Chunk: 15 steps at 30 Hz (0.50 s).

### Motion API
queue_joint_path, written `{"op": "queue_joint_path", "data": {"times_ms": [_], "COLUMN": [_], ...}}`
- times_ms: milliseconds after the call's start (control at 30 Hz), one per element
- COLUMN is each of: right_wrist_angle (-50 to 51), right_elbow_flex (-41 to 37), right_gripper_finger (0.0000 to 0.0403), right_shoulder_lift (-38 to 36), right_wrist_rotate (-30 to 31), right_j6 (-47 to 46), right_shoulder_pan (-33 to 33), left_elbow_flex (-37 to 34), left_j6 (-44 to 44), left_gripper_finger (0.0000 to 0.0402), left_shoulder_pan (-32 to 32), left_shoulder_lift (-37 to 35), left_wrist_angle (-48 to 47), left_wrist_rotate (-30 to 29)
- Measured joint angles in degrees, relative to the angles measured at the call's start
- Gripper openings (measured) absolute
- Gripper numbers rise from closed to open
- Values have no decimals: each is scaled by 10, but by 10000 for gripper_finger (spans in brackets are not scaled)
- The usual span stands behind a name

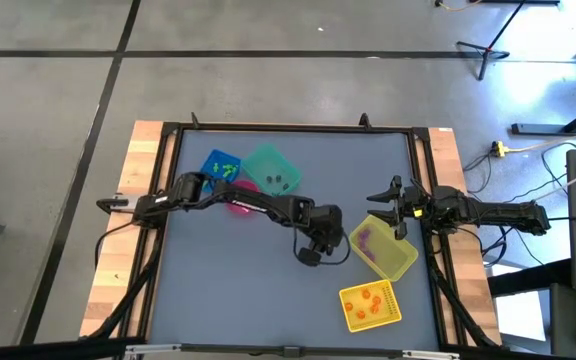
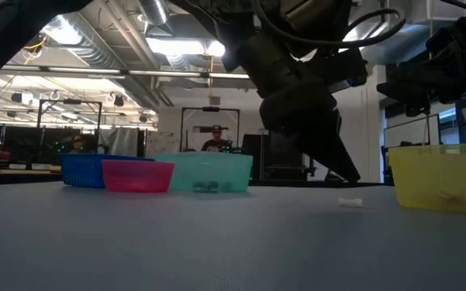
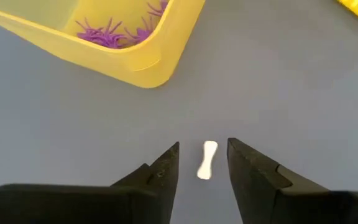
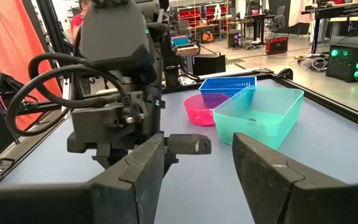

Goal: Sort Halloween decoration
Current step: Put the white bone toy into the red bin

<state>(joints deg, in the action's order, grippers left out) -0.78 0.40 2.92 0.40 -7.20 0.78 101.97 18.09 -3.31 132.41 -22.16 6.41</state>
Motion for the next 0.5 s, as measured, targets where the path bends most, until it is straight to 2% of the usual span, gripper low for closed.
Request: {"op": "queue_joint_path", "data": {"times_ms": [100,500], "right_wrist_angle": [0,0], "right_elbow_flex": [0,0], "right_gripper_finger": [189,189], "right_shoulder_lift": [0,0], "right_wrist_rotate": [0,0], "right_j6": [0,0], "right_shoulder_pan": [0,0], "left_elbow_flex": [0,1], "left_j6": [0,2], "left_gripper_finger": [118,117], "left_shoulder_pan": [0,0], "left_shoulder_lift": [2,32], "left_wrist_angle": [-3,-5], "left_wrist_rotate": [22,21]}}
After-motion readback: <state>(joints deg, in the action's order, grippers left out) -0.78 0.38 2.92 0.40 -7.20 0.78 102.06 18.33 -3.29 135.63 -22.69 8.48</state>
